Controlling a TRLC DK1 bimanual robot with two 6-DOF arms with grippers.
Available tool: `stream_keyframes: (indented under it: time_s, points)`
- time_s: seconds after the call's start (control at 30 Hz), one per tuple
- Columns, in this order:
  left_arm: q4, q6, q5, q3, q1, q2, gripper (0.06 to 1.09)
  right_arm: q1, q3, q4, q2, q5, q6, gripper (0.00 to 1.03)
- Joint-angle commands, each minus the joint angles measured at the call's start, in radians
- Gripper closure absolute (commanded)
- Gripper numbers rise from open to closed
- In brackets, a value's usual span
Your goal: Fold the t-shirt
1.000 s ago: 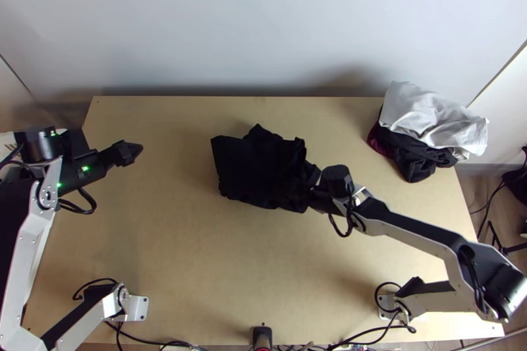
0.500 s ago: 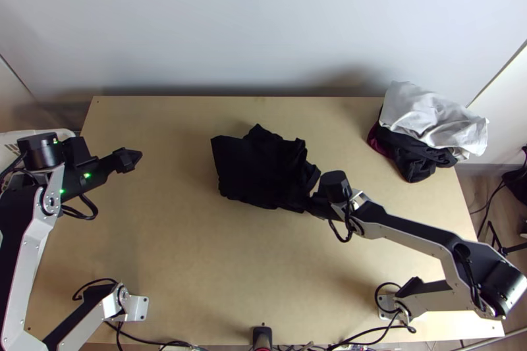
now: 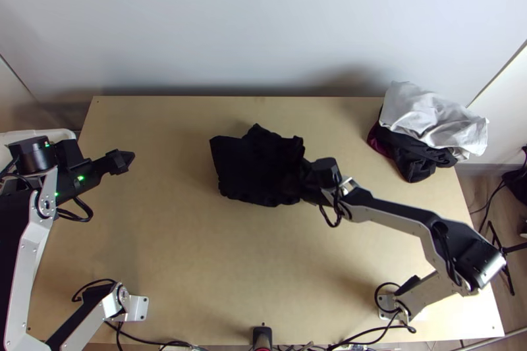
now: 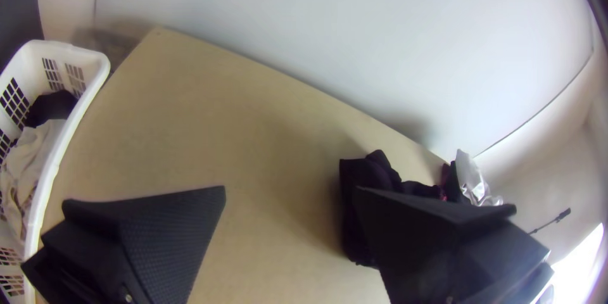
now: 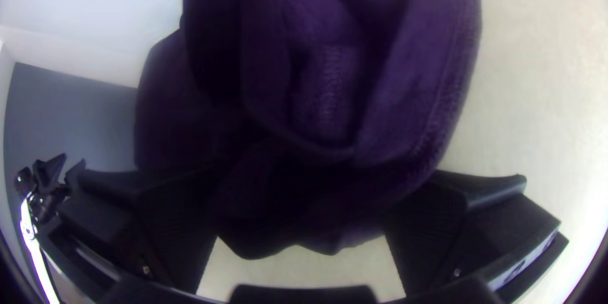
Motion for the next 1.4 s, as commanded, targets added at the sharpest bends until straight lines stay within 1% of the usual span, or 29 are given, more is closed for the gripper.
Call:
stream_keyframes:
  time_s: [0.0, 0.03, 0.1, 0.13, 0.17, 0.2, 0.27, 0.3, 0.37, 0.4, 0.53, 0.57, 0.67, 0.8, 0.9, 1.03, 1.23, 1.37]
  points:
    - [0.017, 0.0, 0.001, -0.001, 0.001, 0.007, 0.1, -0.052, 0.136, -0.012, 0.087, -0.008, -0.017, 0.16]
    - [0.02, -0.002, 0.001, -0.001, -0.001, 0.01, 0.1, -0.062, 0.166, -0.03, 0.107, -0.014, -0.025, 0.21]
    - [0.024, -0.005, 0.001, 0.0, -0.001, 0.012, 0.1, -0.081, 0.223, -0.05, 0.135, -0.014, -0.022, 0.48]
    - [0.026, -0.005, 0.001, -0.001, -0.001, 0.013, 0.1, -0.092, 0.249, -0.058, 0.145, -0.014, -0.024, 0.64]
    - [0.024, -0.007, 0.001, -0.001, -0.001, 0.013, 0.1, -0.096, 0.272, -0.058, 0.151, -0.014, -0.028, 0.85]
    - [0.026, -0.007, 0.001, -0.003, -0.001, 0.013, 0.1, -0.098, 0.295, -0.057, 0.159, -0.012, -0.042, 0.93]
    - [0.024, -0.007, 0.001, -0.004, 0.004, 0.013, 0.1, -0.098, 0.336, -0.09, 0.168, -0.014, -0.079, 0.95]
    - [0.024, -0.005, 0.001, -0.007, 0.007, 0.01, 0.1, -0.096, 0.358, -0.116, 0.168, -0.012, -0.102, 0.98]
    - [0.023, -0.002, 0.001, -0.009, 0.013, 0.005, 0.1, -0.093, 0.364, -0.139, 0.138, -0.015, -0.151, 1.0]
    - [0.02, 0.001, 0.001, -0.007, 0.016, 0.004, 0.1, -0.089, 0.361, -0.136, 0.116, -0.014, -0.168, 1.0]
    - [0.013, 0.006, 0.003, -0.007, 0.026, -0.001, 0.1, -0.101, 0.366, -0.119, 0.056, -0.014, -0.179, 1.0]
    - [0.013, 0.006, 0.005, -0.009, 0.027, -0.001, 0.1, -0.099, 0.363, -0.118, 0.042, -0.014, -0.215, 1.0]
    - [0.017, 0.001, 0.009, -0.009, 0.024, 0.002, 0.1, -0.095, 0.353, -0.133, 0.007, -0.012, -0.277, 1.0]
    - [0.018, -0.007, 0.011, -0.013, 0.013, 0.001, 0.1, -0.108, 0.361, -0.135, -0.053, -0.006, -0.326, 1.0]
    - [0.021, -0.007, 0.011, -0.02, 0.015, 0.001, 0.1, -0.131, 0.392, -0.141, -0.099, 0.001, -0.356, 1.0]
    - [0.023, -0.005, 0.012, -0.02, 0.015, 0.001, 0.1, -0.173, 0.461, -0.202, -0.131, 0.006, -0.383, 1.0]
    - [0.024, -0.008, 0.017, -0.015, 0.015, 0.001, 0.1, -0.231, 0.47, -0.205, -0.191, 0.012, -0.429, 1.0]
    - [0.024, -0.01, 0.018, -0.02, 0.015, -0.004, 0.1, -0.279, 0.494, -0.23, -0.215, 0.009, -0.484, 1.0]
